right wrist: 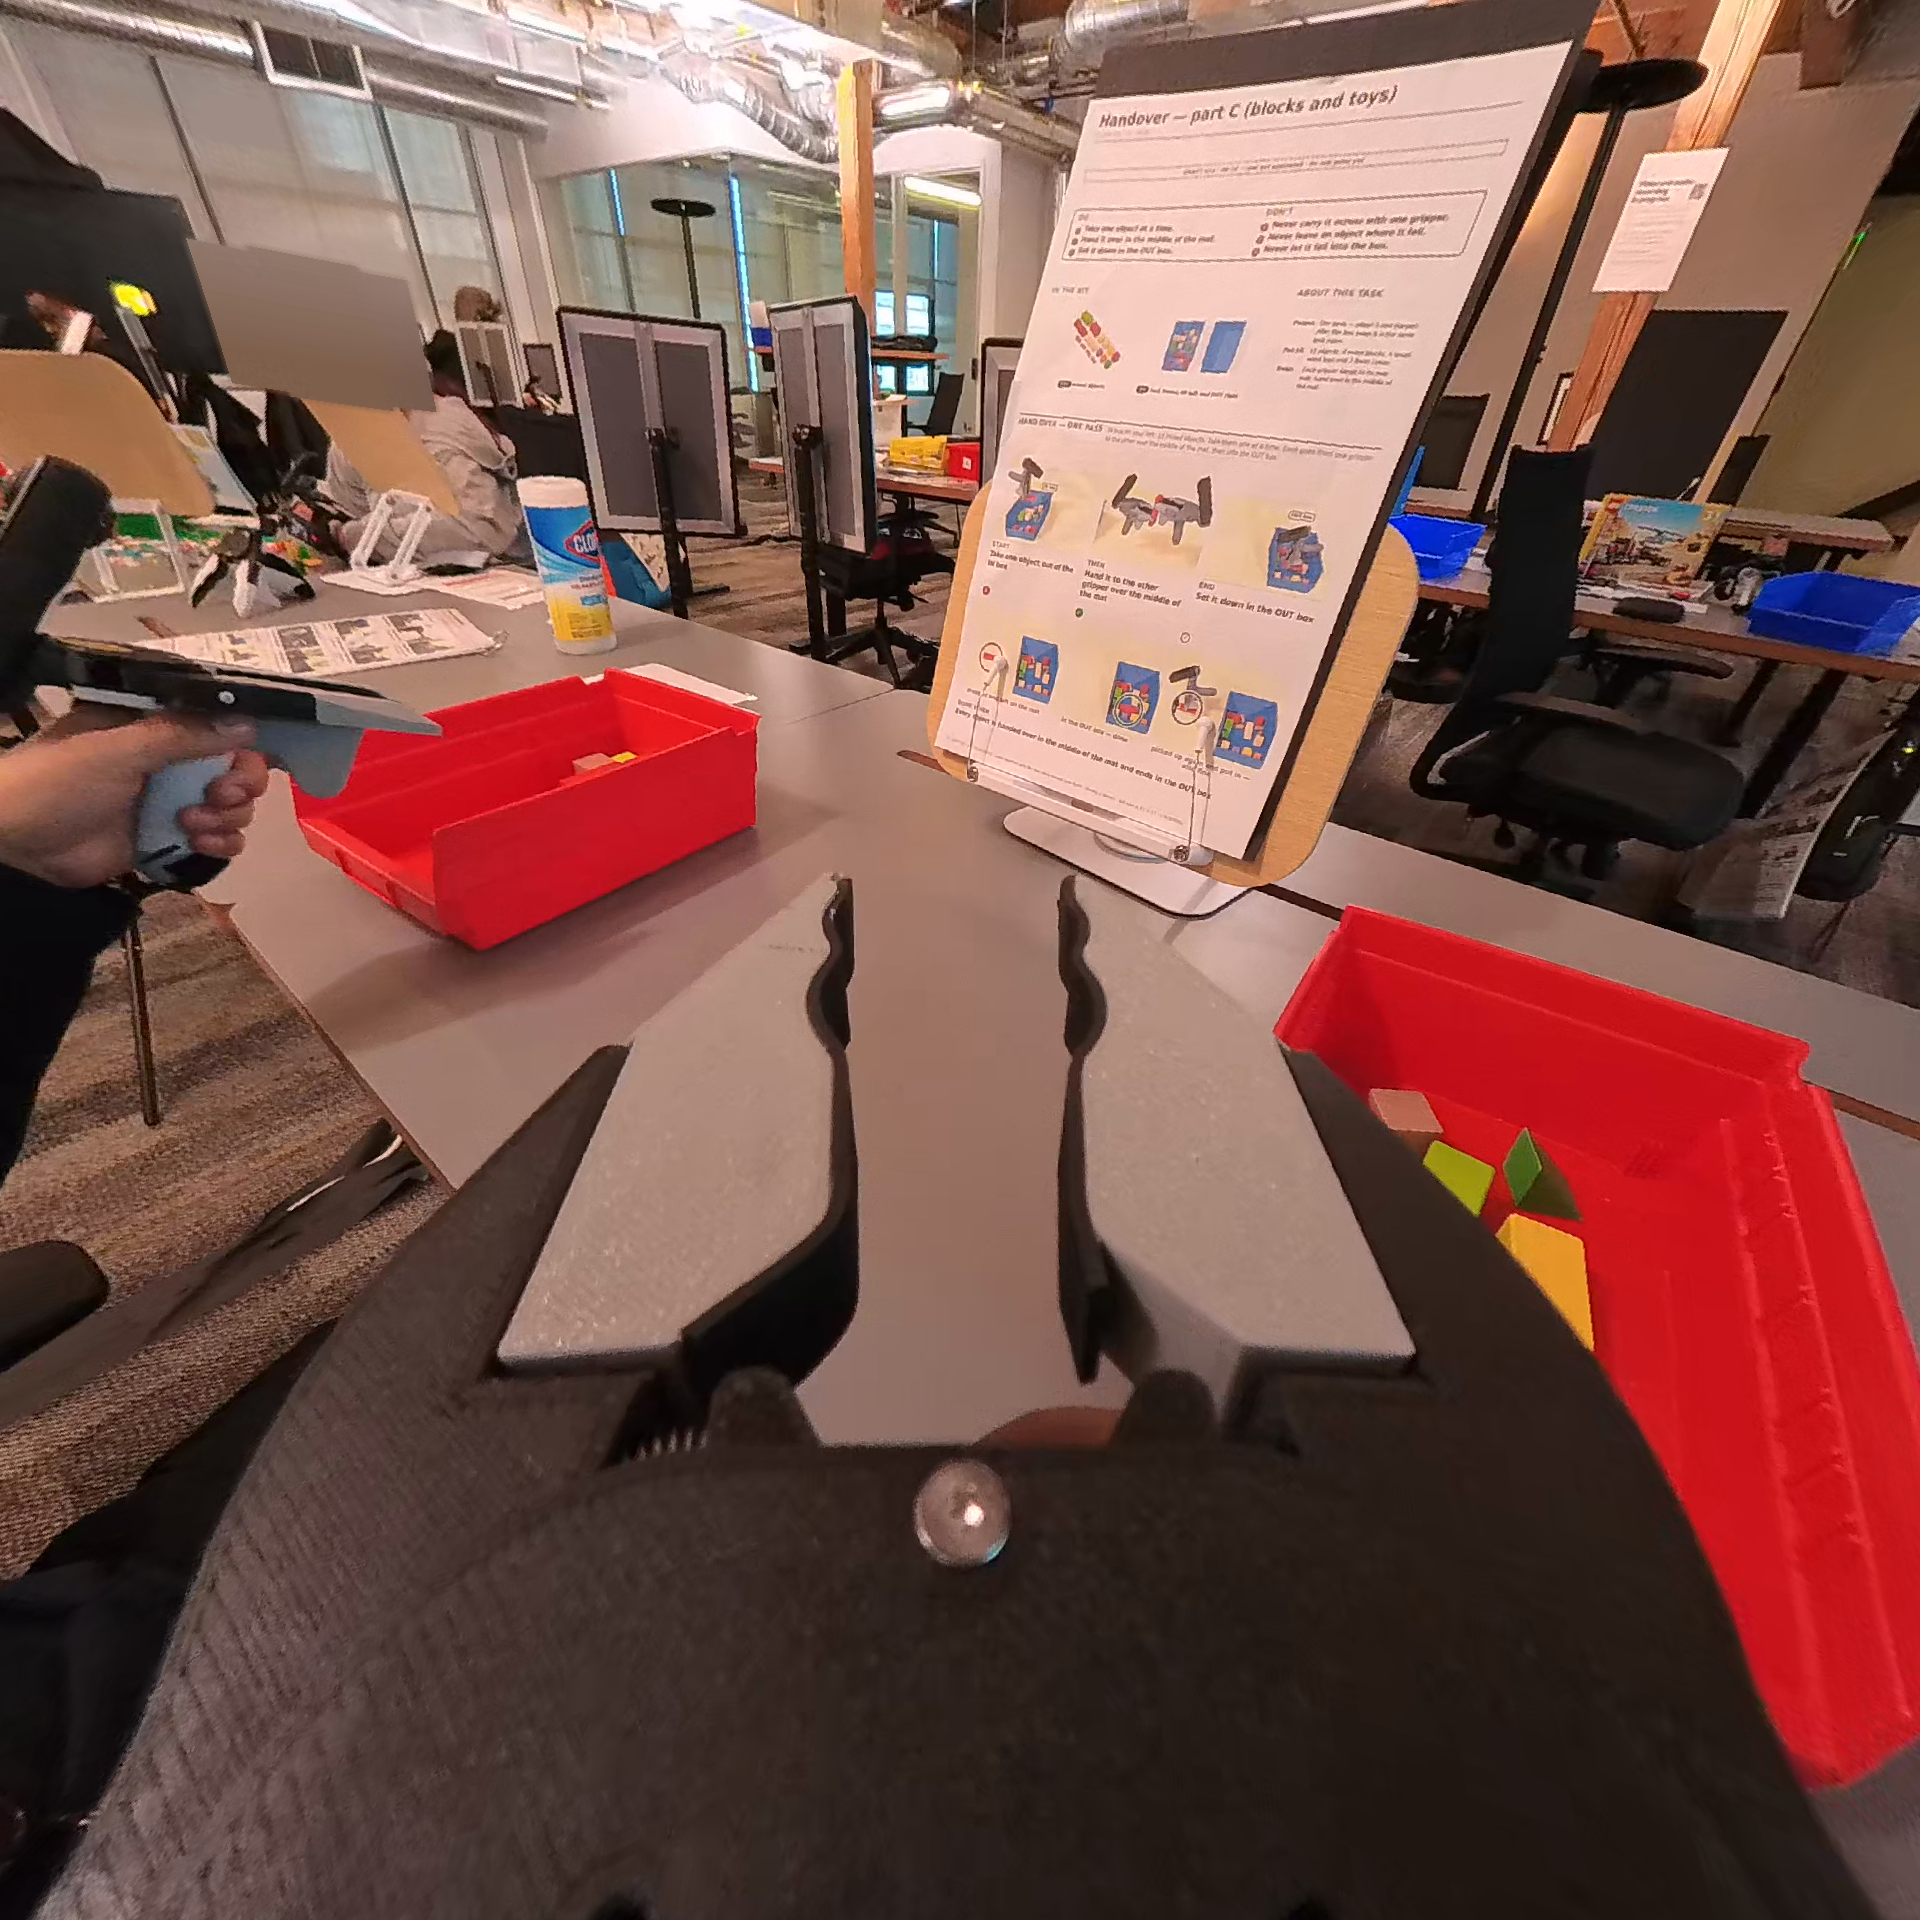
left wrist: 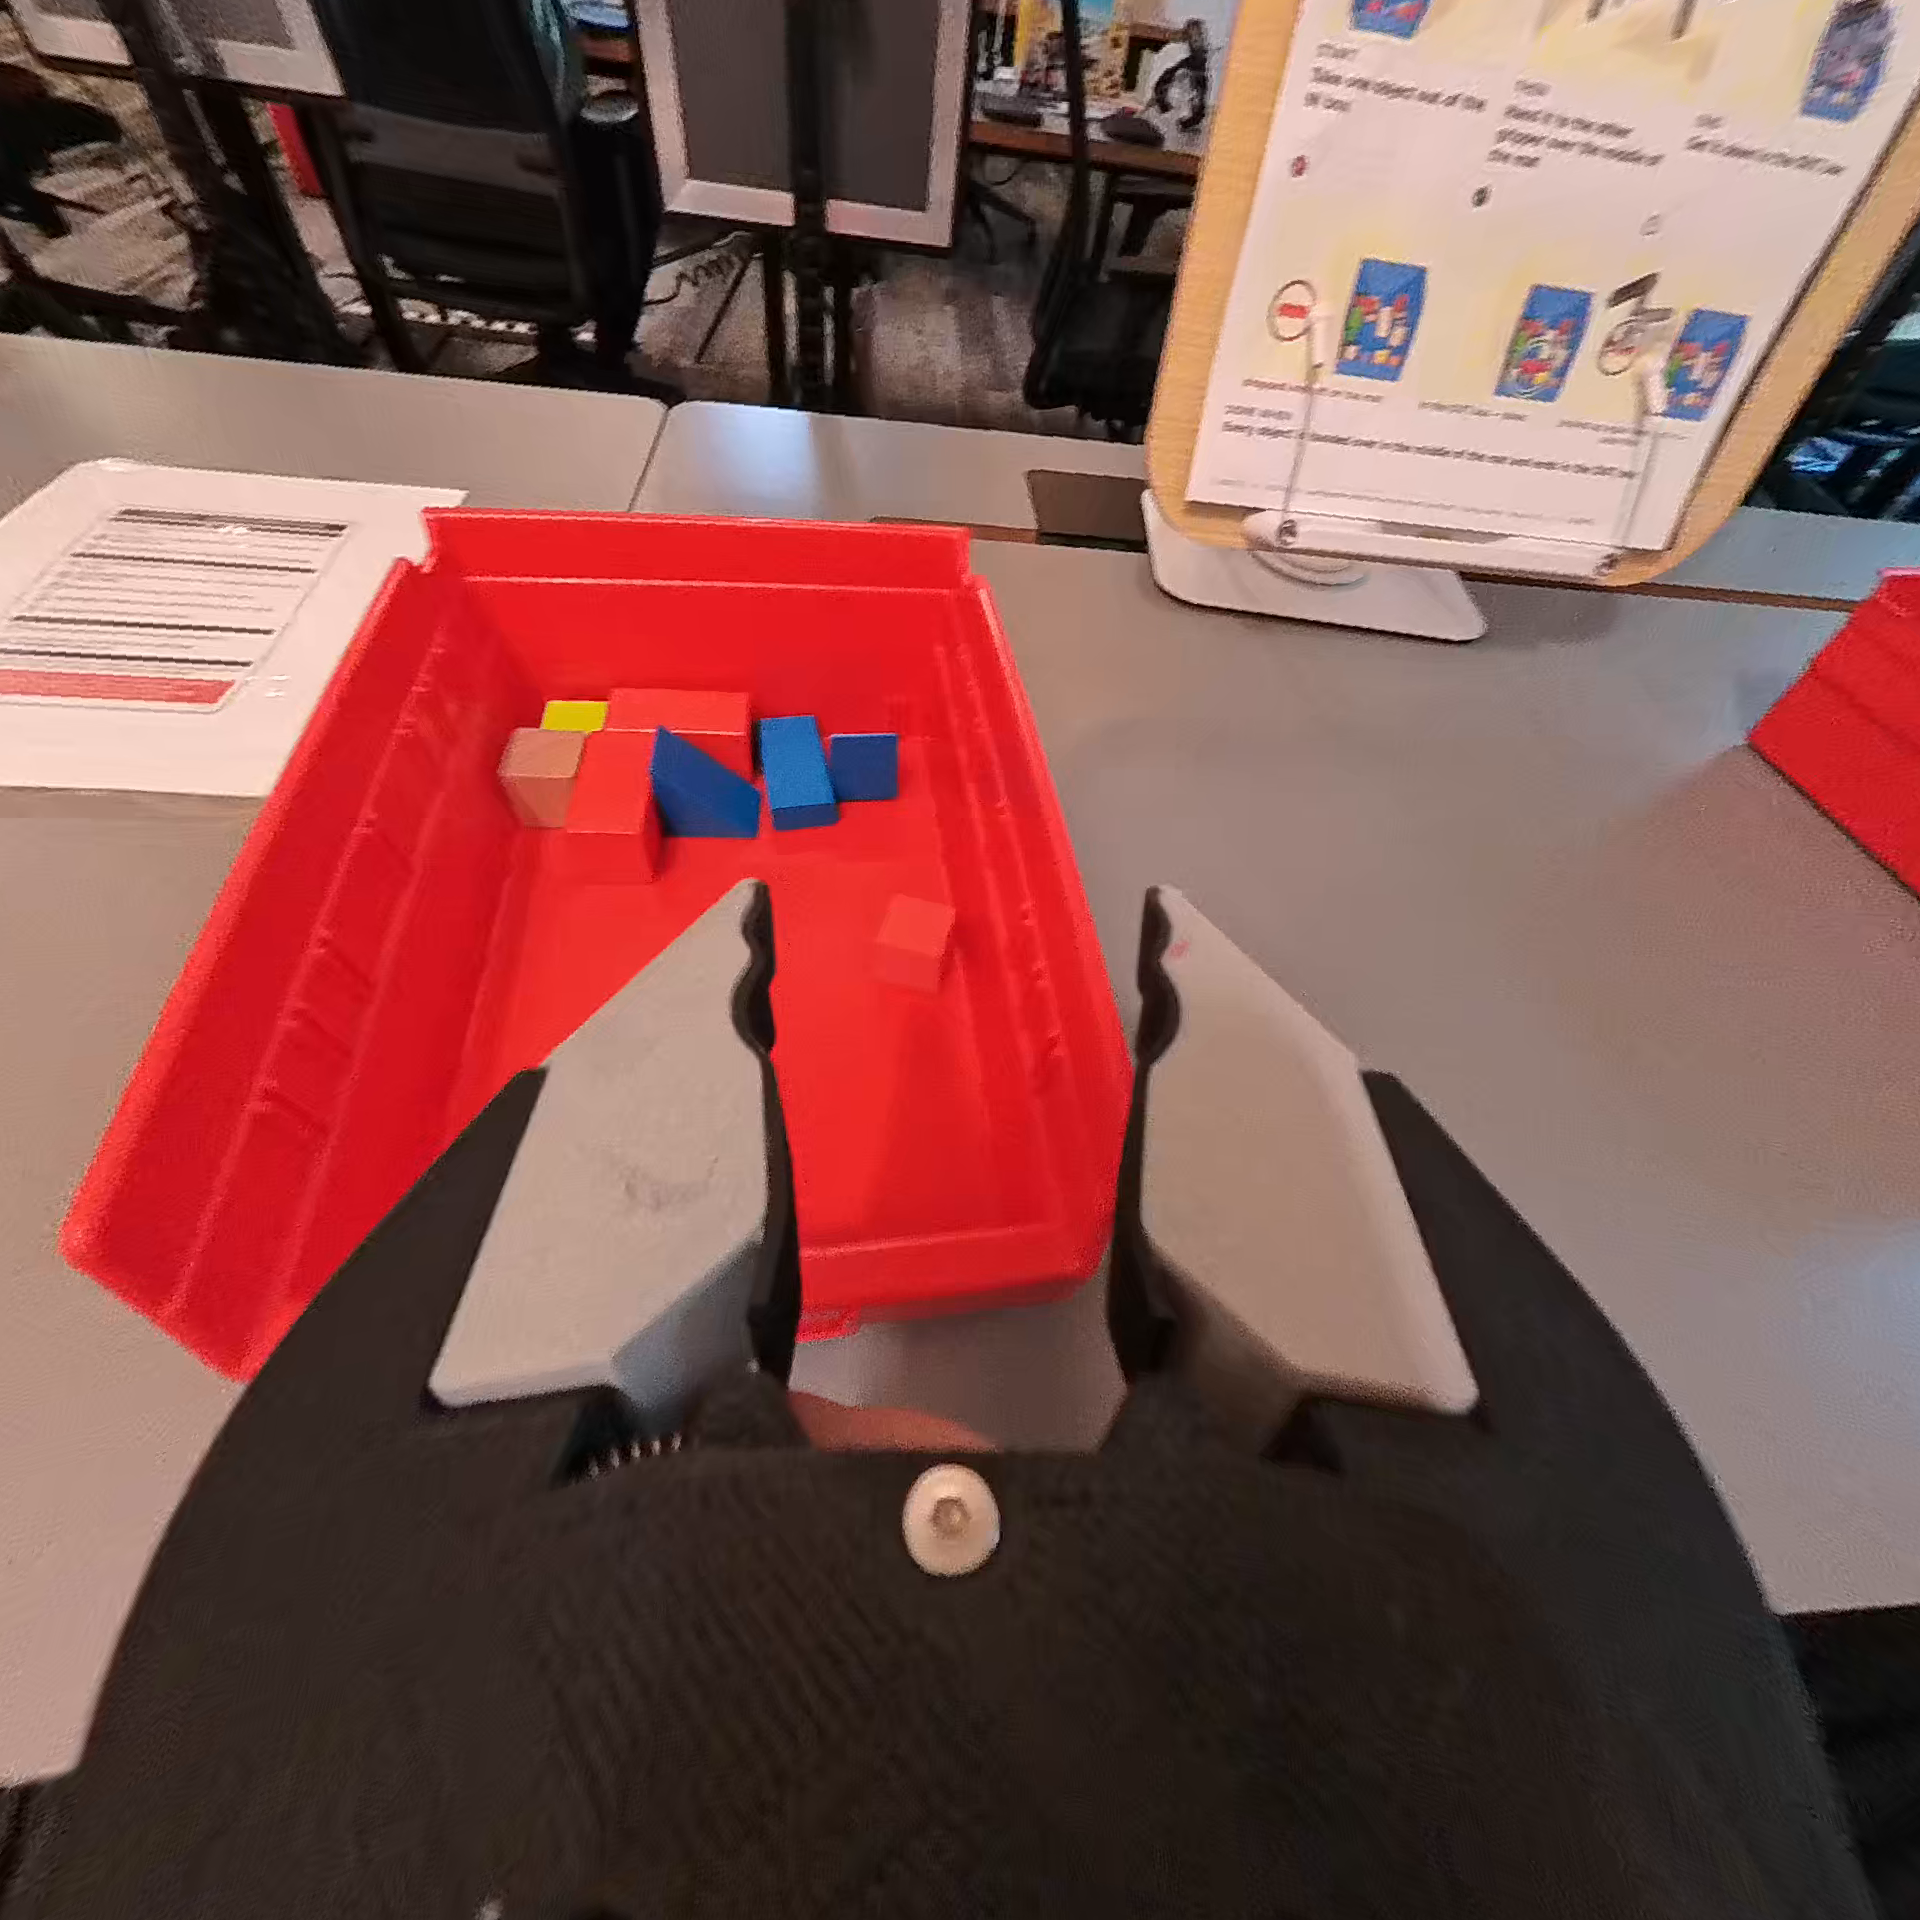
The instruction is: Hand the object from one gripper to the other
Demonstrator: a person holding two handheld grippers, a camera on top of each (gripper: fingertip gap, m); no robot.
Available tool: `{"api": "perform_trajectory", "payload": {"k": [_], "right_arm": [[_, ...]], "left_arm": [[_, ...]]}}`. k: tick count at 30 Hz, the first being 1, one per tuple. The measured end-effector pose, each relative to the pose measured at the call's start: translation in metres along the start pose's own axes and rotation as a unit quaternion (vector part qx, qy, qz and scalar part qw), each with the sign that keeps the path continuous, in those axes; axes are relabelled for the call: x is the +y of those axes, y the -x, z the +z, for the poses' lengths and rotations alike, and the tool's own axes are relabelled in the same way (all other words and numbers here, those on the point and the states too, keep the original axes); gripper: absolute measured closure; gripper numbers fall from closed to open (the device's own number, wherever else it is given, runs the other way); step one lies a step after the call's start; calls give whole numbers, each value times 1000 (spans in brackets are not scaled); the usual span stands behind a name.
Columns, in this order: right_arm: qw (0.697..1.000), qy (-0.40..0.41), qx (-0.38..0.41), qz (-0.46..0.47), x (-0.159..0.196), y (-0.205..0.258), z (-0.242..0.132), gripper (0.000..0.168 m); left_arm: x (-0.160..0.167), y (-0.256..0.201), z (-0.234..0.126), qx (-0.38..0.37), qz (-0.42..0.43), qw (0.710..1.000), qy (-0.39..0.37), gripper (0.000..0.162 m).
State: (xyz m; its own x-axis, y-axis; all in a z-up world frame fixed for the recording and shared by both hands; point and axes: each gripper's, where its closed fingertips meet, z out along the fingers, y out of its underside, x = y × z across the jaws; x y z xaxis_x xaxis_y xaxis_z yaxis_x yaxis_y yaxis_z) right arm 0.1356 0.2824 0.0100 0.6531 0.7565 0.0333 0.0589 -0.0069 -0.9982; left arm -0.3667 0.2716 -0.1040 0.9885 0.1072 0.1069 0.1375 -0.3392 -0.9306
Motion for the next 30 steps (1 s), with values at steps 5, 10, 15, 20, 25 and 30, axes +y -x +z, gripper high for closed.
{"api": "perform_trajectory", "payload": {"k": [5,10,15,20,25,30], "right_arm": [[1000,1,2,2,1,-3,0,131],[1000,1,-2,3,2,-2,1,131],[1000,5,-11,11,4,-2,4,131],[1000,10,-12,8,6,-2,6,131],[1000,14,-15,13,10,-4,8,131],[999,21,-16,22,15,-8,13,131]], "left_arm": [[-1,10,-3,-43,7,999,1,100],[1,7,2,-34,-1,999,3,109],[11,5,7,-26,5,999,30,128],[15,14,12,-32,-4,999,38,129],[4,17,21,-9,-21,1000,16,154],[0,45,68,-21,-5,998,54,126]]}}
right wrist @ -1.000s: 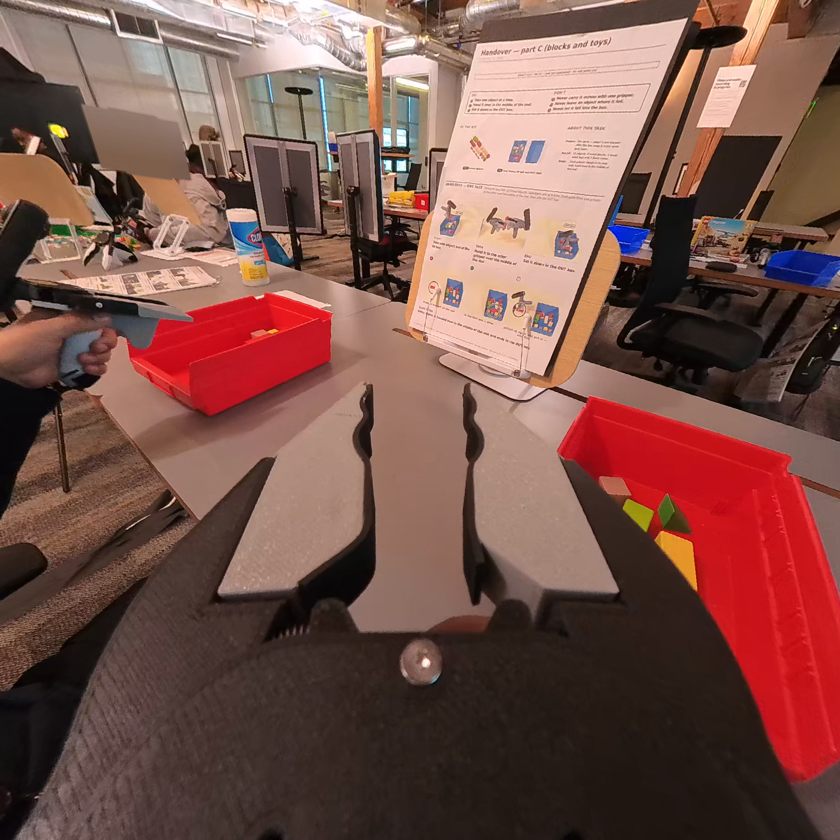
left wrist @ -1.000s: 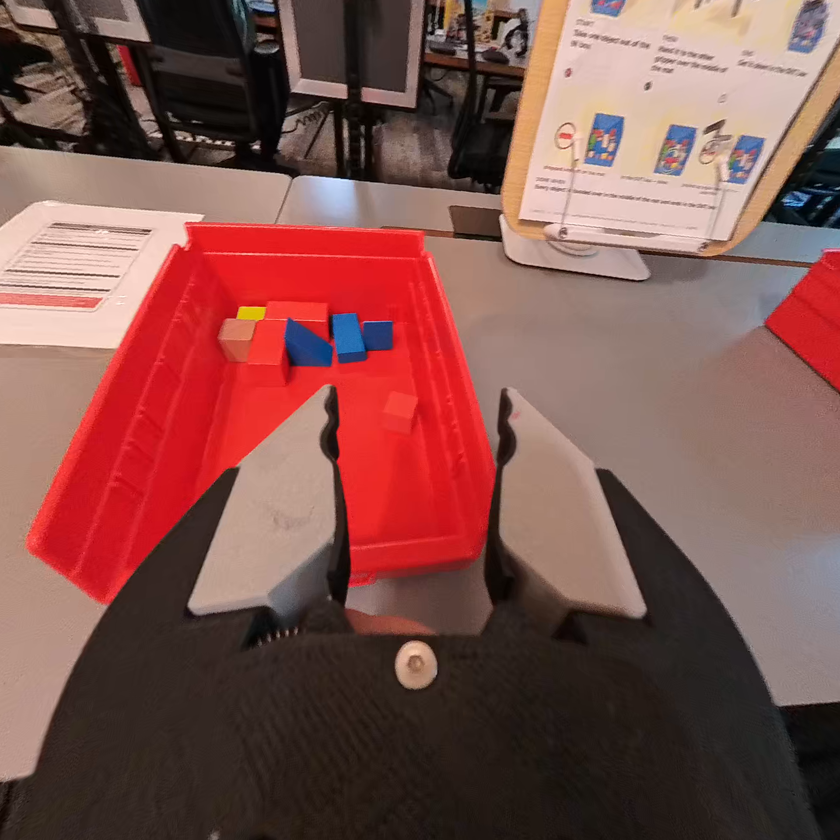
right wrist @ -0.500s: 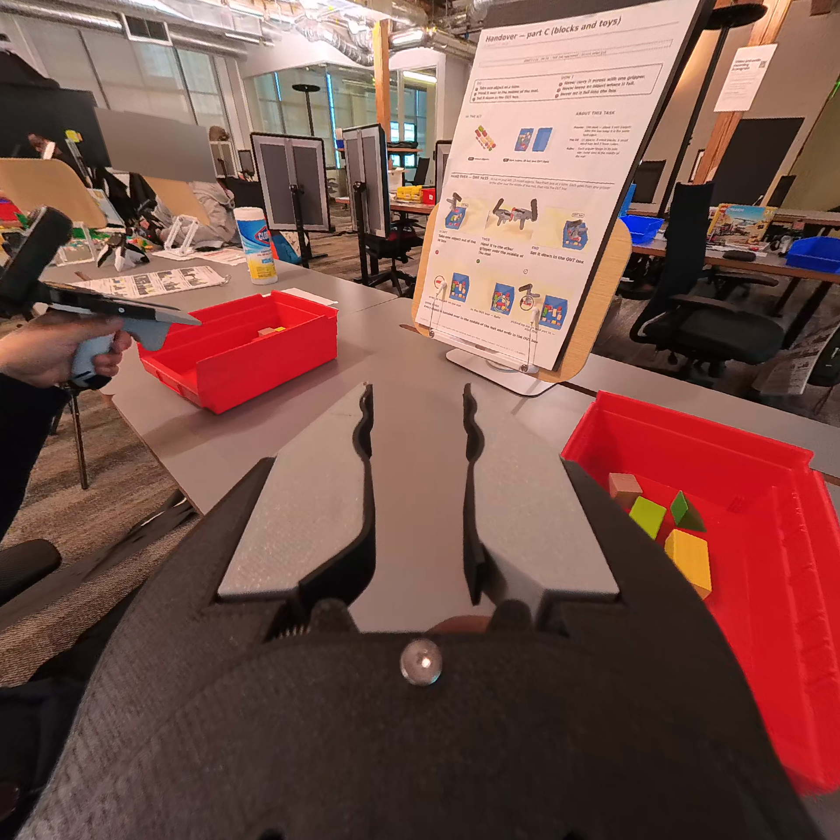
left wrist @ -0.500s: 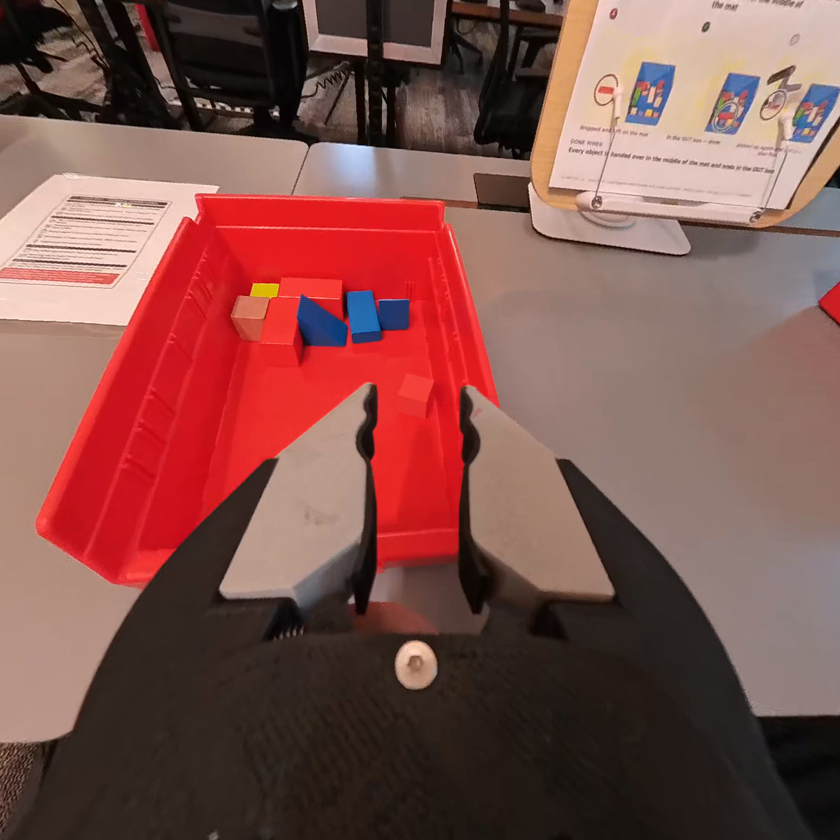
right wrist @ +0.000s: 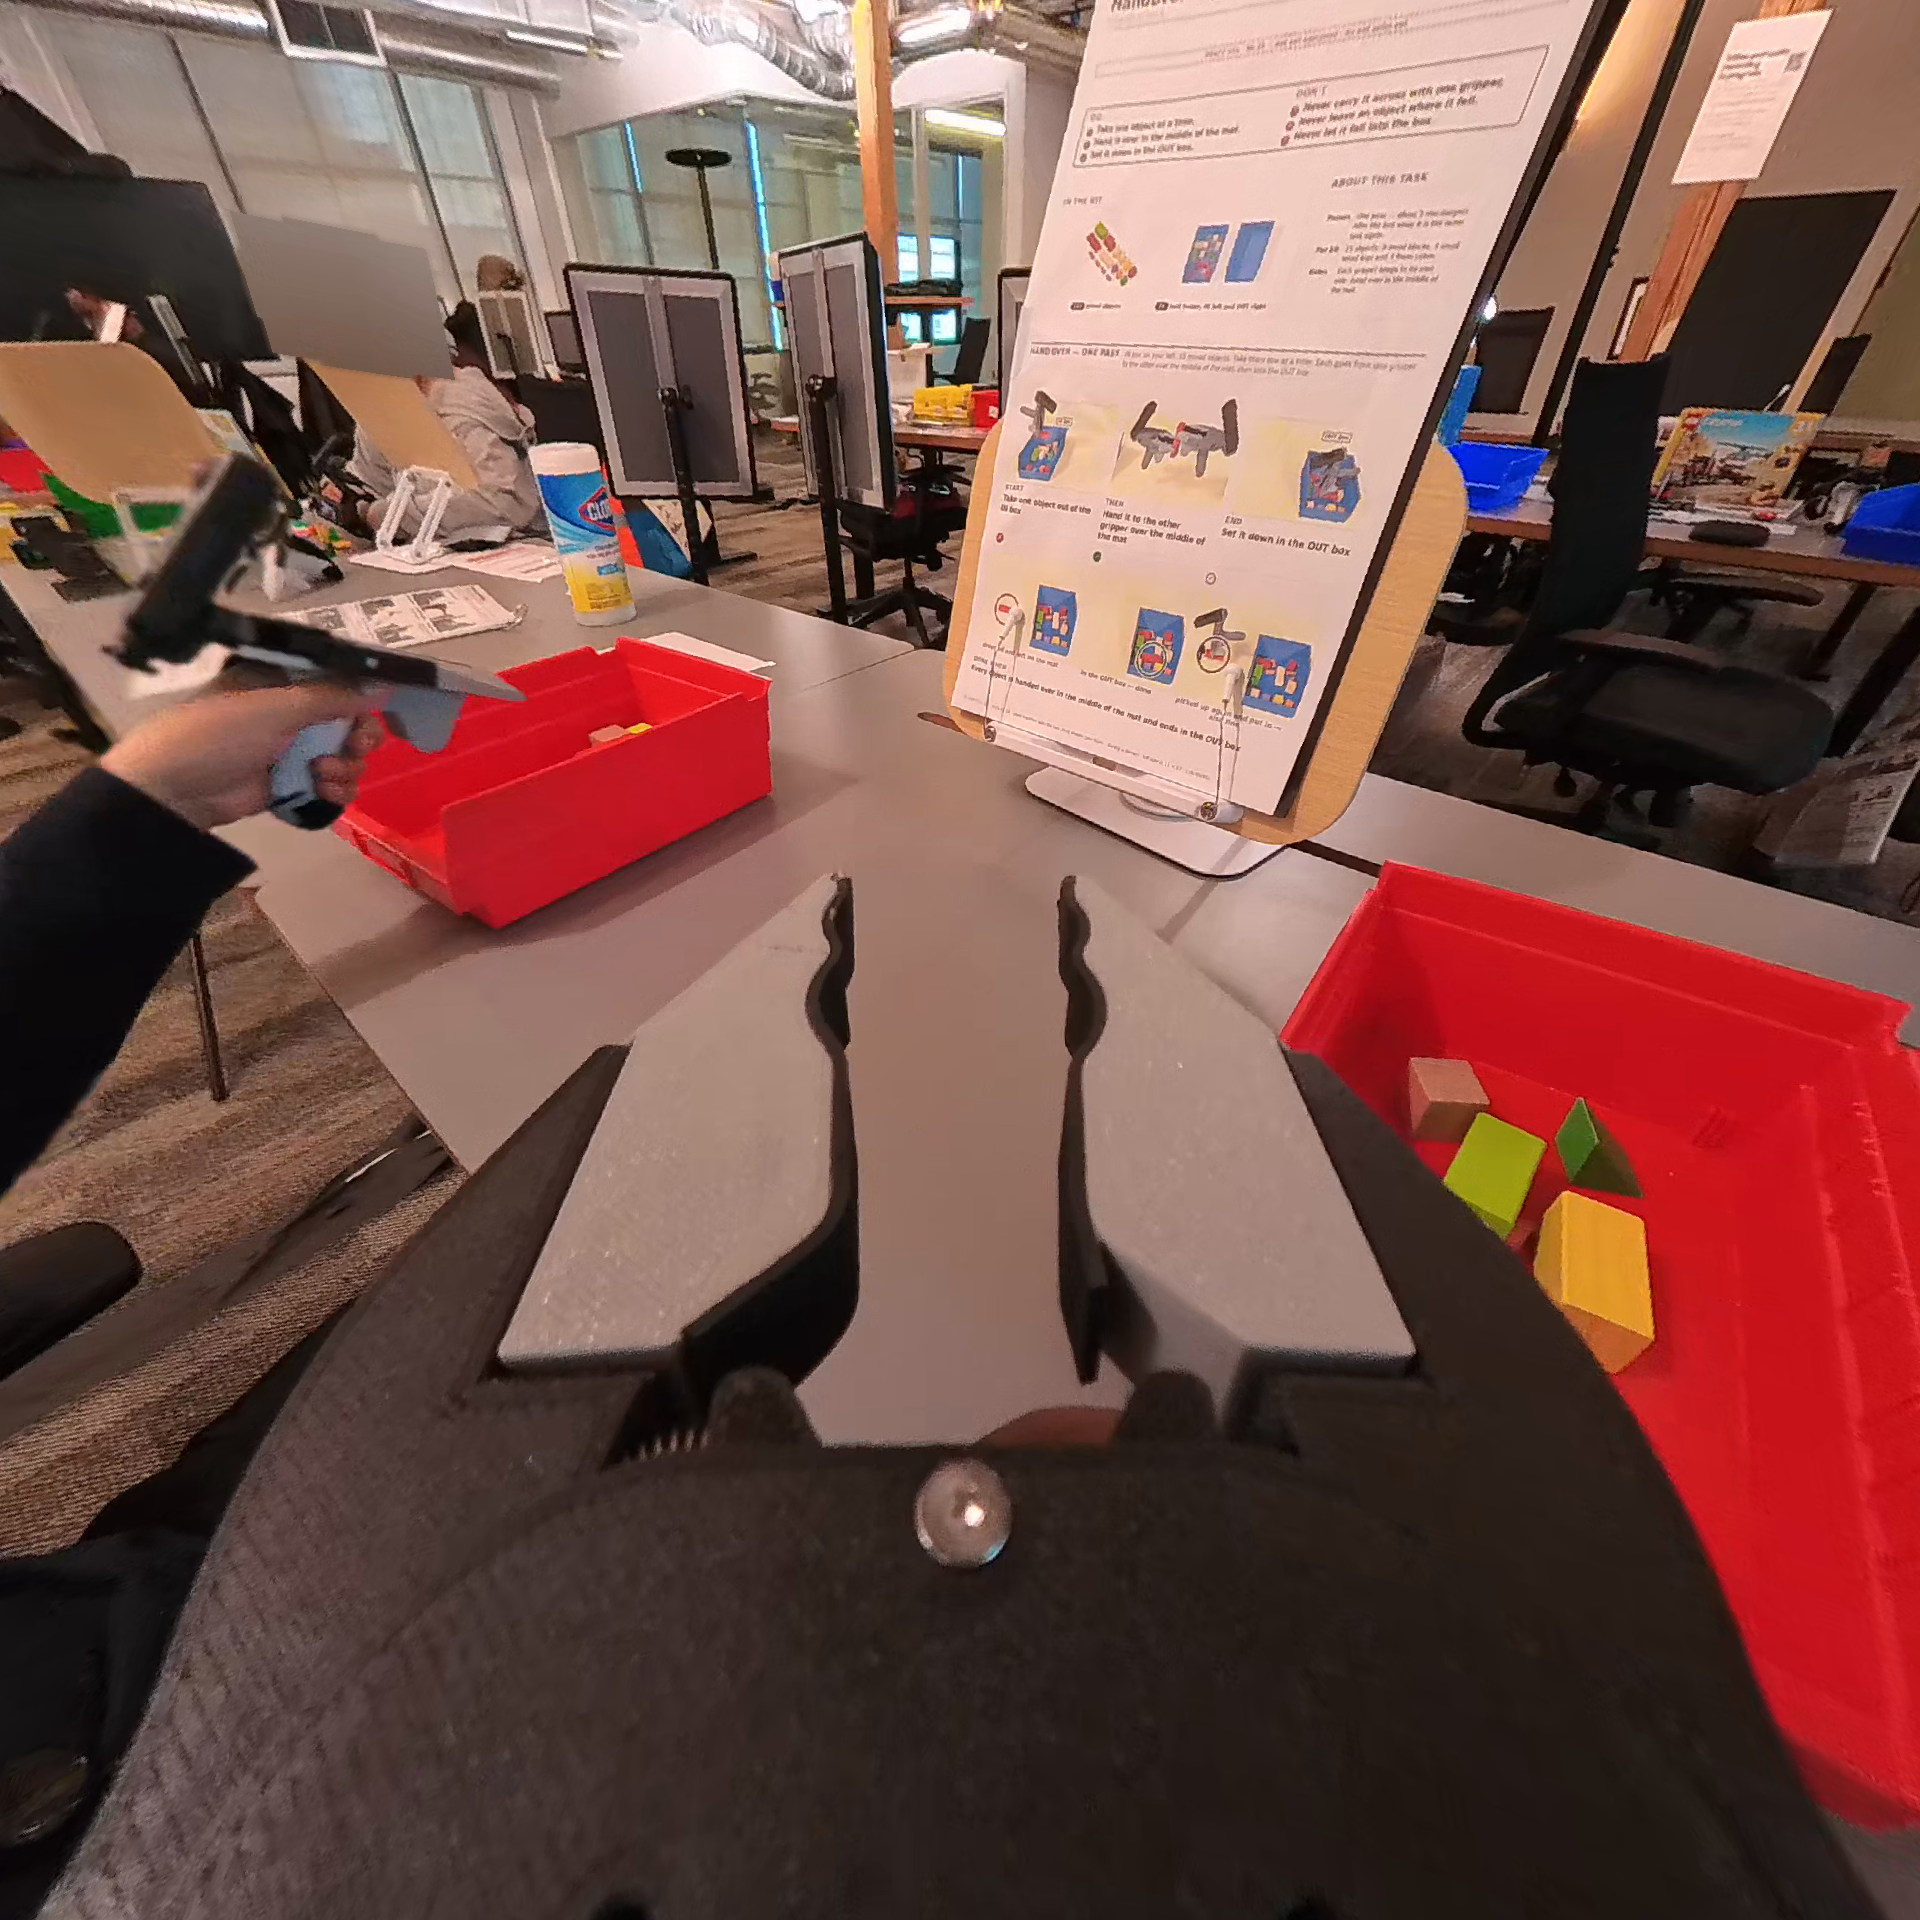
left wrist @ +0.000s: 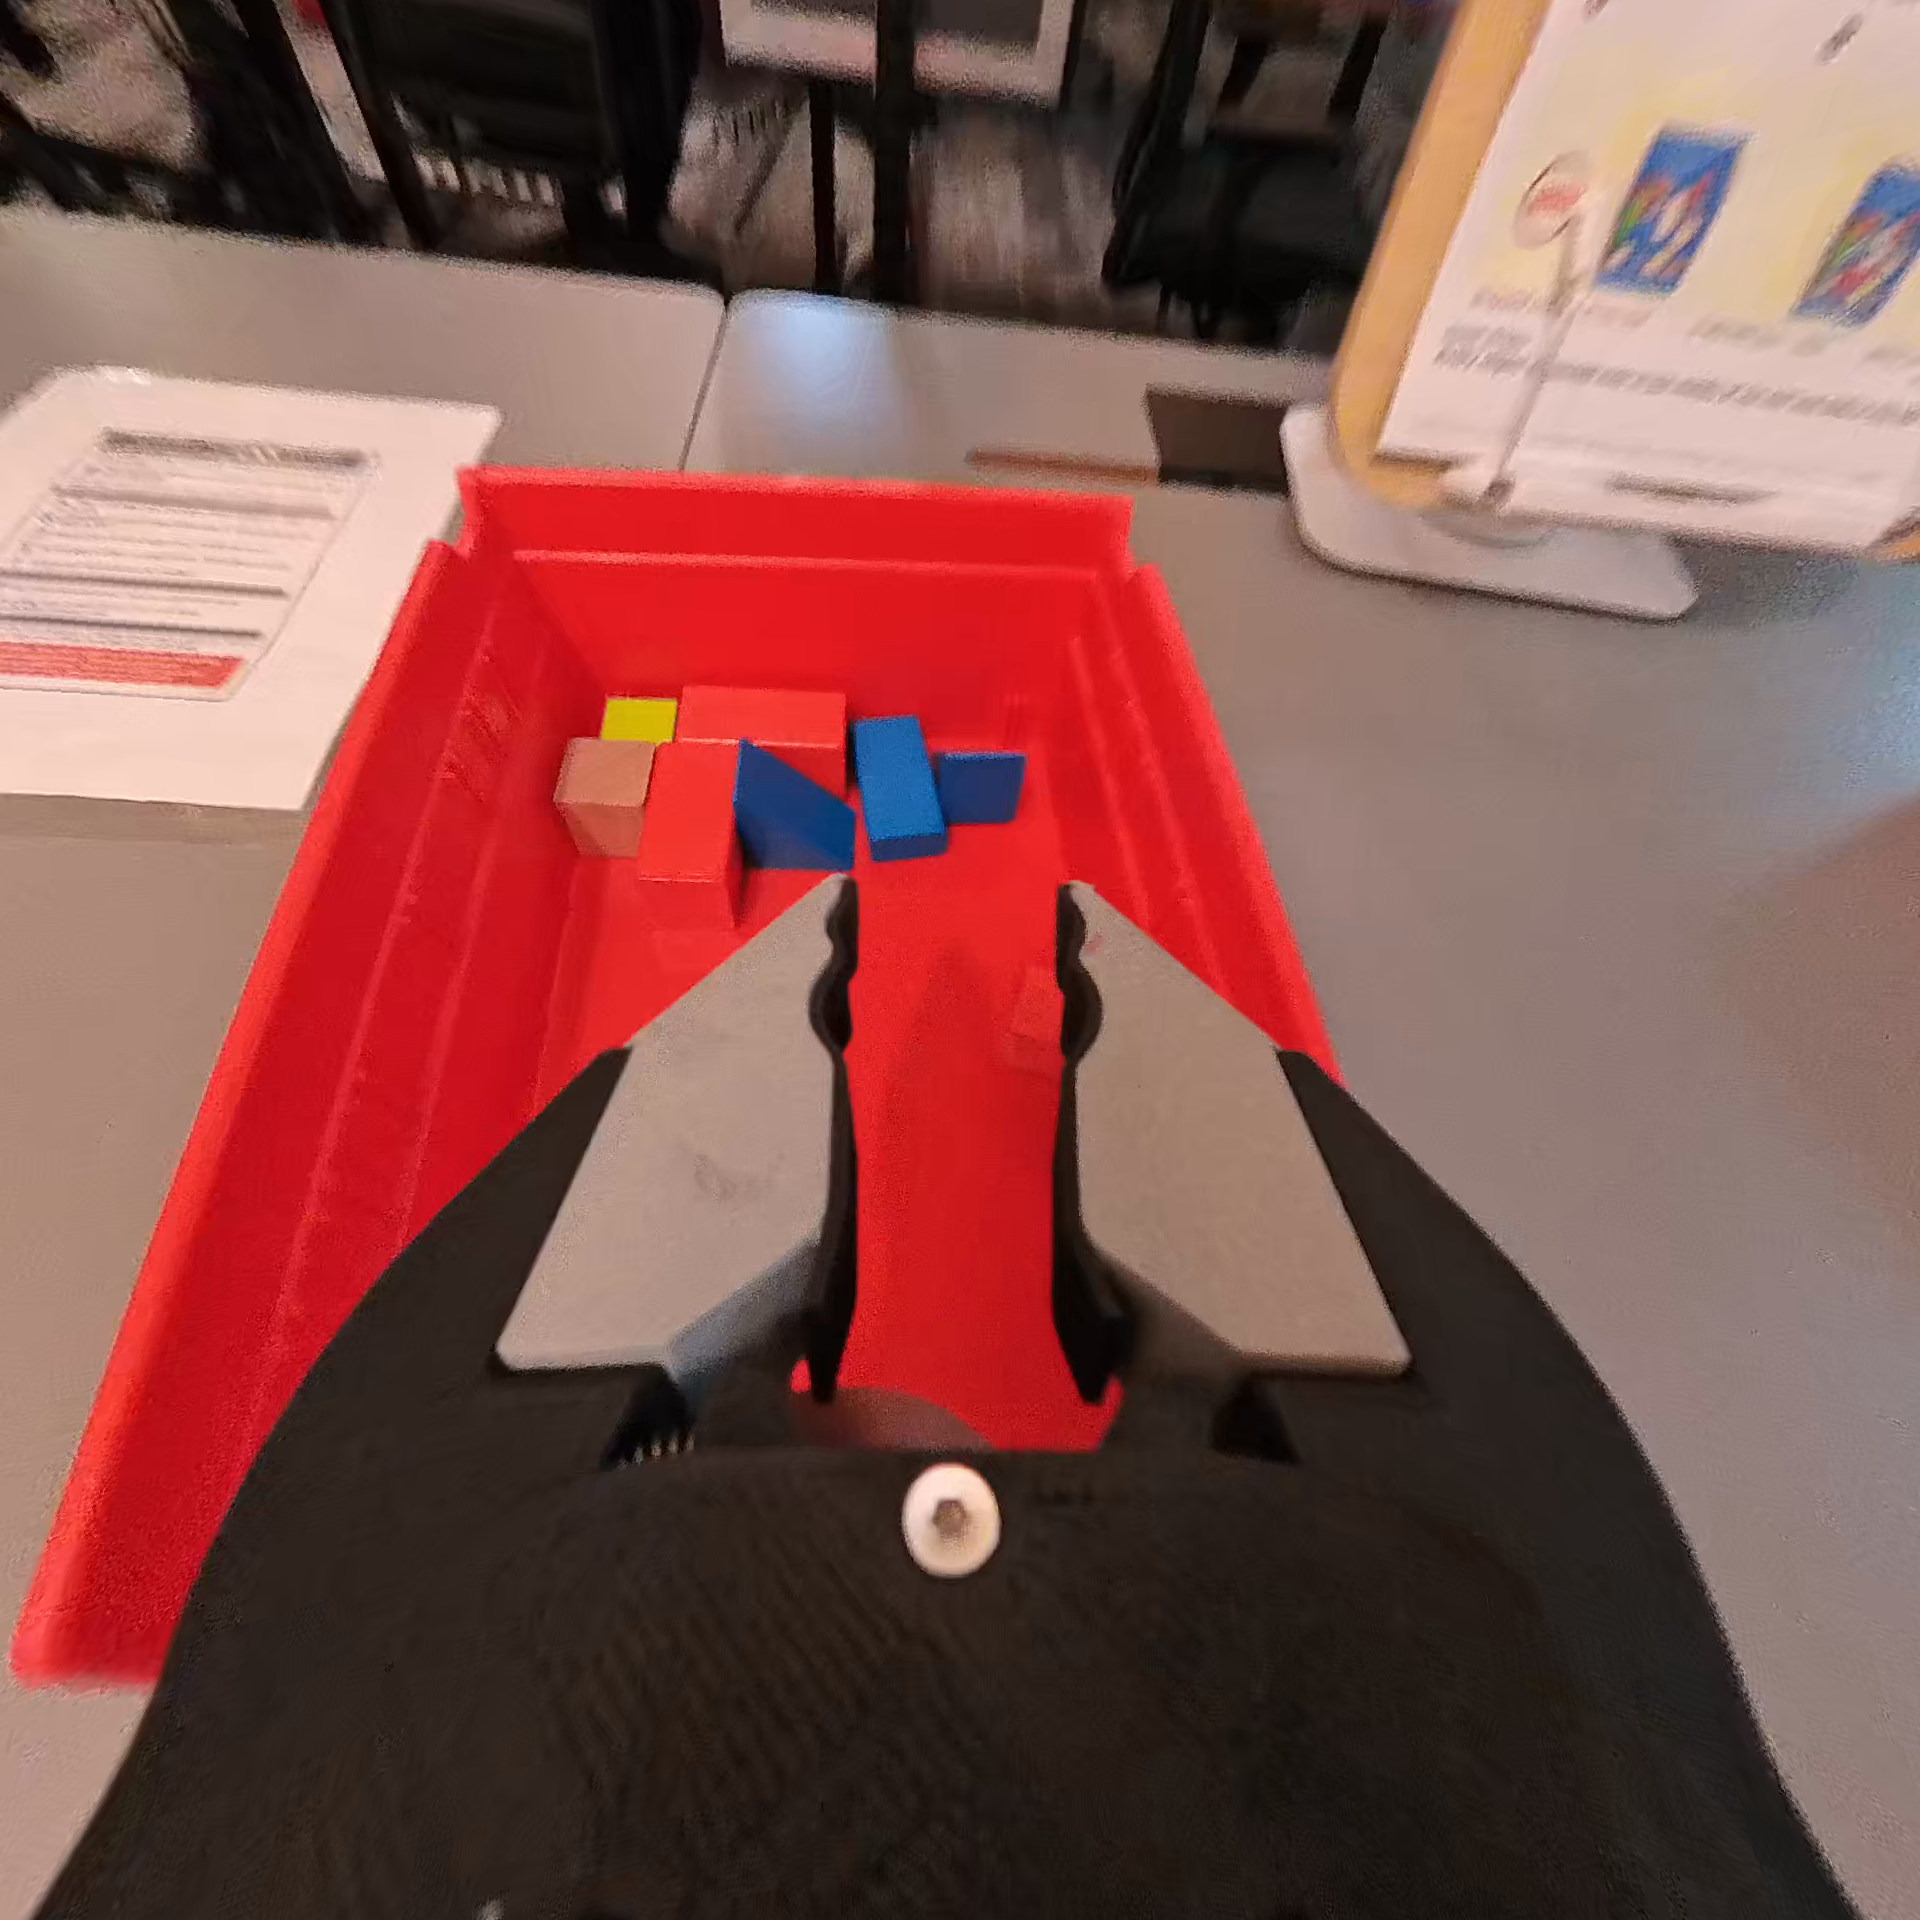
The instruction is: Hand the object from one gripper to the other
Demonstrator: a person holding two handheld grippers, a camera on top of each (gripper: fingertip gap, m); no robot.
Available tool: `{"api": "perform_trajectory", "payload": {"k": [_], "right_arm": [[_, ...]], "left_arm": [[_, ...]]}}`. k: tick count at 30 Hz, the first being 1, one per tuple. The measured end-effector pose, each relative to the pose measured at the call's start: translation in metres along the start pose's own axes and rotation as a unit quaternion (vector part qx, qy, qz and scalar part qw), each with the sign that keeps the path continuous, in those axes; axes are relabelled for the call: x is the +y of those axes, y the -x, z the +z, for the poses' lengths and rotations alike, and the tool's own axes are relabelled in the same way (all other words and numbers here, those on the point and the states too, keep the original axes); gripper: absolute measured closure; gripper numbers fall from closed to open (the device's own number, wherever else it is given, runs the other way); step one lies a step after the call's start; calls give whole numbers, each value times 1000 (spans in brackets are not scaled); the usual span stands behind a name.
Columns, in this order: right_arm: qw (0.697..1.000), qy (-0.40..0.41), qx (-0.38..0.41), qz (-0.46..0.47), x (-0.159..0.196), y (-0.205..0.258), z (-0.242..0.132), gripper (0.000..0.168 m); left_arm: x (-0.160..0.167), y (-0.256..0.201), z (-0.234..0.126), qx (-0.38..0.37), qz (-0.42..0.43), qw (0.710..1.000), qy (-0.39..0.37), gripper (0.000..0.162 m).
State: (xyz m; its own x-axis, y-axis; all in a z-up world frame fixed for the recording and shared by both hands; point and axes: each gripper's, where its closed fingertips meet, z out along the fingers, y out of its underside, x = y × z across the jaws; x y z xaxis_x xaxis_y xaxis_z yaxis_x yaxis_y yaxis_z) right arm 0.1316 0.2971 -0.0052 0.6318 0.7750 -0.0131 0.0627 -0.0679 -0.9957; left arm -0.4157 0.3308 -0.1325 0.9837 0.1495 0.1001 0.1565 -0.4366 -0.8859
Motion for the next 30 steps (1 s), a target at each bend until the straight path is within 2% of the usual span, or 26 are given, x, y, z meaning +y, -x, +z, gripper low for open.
{"api": "perform_trajectory", "payload": {"k": [3,7,10,13,14,16,20,26,30], "right_arm": [[1000,10,2,0,4,-1,6,131],[1000,25,3,-1,11,-3,15,130],[999,32,7,-2,15,-6,18,130],[999,33,9,2,16,-11,19,130],[999,33,9,4,17,-12,19,130],[999,32,9,7,17,-14,19,130],[999,30,11,5,16,-14,17,130],[1000,15,8,6,9,-12,8,130],[1000,9,-1,4,6,-7,5,130]], "left_arm": [[6,20,41,-8,12,995,100,119],[19,63,81,-71,57,976,196,130],[41,83,99,-92,79,956,267,131],[56,92,109,-105,103,942,302,131],[61,92,111,-100,98,940,310,126],[69,94,116,-98,87,938,320,124],[69,94,121,-86,38,950,297,129],[71,91,113,-78,46,958,273,129],[54,87,96,-87,73,966,234,129]]}}
